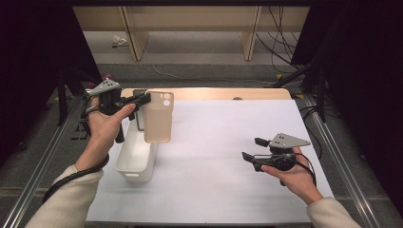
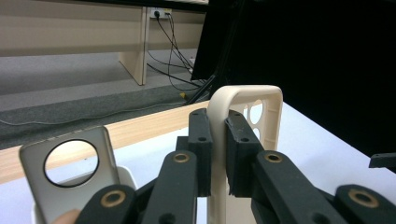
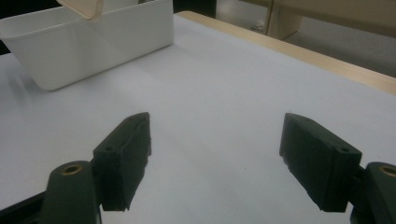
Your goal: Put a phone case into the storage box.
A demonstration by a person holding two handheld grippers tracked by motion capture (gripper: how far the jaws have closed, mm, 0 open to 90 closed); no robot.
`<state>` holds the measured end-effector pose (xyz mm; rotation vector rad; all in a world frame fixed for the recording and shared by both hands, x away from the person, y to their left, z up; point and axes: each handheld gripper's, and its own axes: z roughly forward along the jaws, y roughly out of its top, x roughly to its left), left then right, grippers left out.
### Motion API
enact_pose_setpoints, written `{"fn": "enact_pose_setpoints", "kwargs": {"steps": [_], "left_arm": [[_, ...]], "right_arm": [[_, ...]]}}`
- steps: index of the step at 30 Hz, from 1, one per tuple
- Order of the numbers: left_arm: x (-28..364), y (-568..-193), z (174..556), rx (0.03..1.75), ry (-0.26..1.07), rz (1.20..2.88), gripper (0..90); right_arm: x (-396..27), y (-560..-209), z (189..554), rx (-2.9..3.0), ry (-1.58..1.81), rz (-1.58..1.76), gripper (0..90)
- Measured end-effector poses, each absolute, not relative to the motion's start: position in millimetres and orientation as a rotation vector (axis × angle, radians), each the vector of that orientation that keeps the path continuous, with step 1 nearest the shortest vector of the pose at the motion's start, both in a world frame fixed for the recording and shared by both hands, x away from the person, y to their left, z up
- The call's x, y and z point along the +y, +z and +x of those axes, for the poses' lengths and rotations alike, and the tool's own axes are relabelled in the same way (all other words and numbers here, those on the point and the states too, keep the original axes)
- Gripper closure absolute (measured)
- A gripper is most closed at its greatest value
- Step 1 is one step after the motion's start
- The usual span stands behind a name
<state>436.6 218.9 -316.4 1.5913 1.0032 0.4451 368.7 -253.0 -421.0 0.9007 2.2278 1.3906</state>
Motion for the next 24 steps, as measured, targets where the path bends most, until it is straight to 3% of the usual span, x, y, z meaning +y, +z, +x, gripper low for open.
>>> {"fn": "enact_pose_setpoints", "kwargs": {"steps": [24], "left_arm": [[242, -312, 440, 1.028, 0.469, 1.574, 82.2]], "right_arm": [[-254, -422, 369, 2.226, 1.380, 0.906, 26.3]]}}
